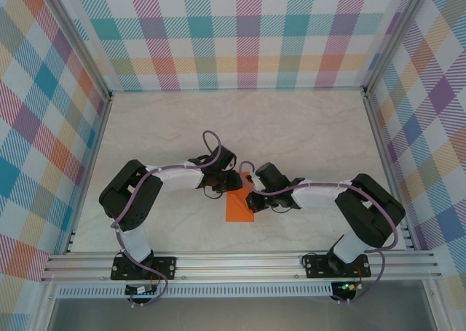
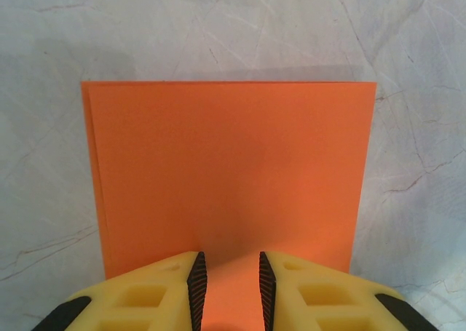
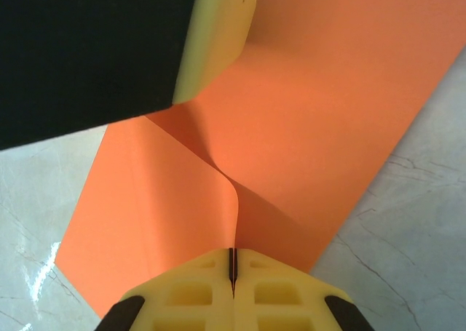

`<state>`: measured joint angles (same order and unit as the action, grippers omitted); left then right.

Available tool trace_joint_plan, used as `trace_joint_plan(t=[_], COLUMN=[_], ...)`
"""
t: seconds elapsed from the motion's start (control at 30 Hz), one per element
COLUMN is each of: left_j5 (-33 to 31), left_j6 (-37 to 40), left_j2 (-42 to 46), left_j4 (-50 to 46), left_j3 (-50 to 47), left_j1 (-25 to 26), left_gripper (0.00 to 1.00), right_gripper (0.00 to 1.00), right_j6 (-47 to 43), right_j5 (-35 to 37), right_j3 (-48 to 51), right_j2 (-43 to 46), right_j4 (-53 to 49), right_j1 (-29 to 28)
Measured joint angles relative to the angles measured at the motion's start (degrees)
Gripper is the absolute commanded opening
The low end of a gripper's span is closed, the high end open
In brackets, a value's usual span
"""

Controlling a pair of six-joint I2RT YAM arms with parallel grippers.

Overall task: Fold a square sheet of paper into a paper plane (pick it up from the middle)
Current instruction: Fold the triangle a second time at the center of the table.

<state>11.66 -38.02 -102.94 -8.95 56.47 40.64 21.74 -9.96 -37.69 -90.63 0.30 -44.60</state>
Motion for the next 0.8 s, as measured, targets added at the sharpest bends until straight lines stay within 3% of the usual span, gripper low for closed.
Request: trace_joint_plan(t=[0.23, 0.4, 0.6, 0.8], left_j5=[-2.0, -5.4, -8.2, -7.6], left_j6=[0.0, -1.0, -5.9, -12.0], left_j2=[0.9, 7.0, 16.6, 20.3], left_j4=[-0.8, -2.1, -0.7, 0.7], left_j3=[0.0, -1.0, -6.9, -14.7], left_j1=[0.1, 0.1, 0.1, 0.2], left_gripper=[0.34, 0.39, 0.28, 0.26], right_gripper=[0.03, 0.03, 0.03, 0.03], right_j6=[0.0, 0.0, 0.5, 1.4], right_j5=[-0.2, -0.6, -0.6, -0.7], right_j3=[-0.4, -0.4, -0.4, -0.3], right_j2=[-0.9, -1.2, -1.2, -1.5], right_j4=[0.9, 1.6, 1.8, 2.7], right_j1=[0.0, 0.0, 0.0, 0.0])
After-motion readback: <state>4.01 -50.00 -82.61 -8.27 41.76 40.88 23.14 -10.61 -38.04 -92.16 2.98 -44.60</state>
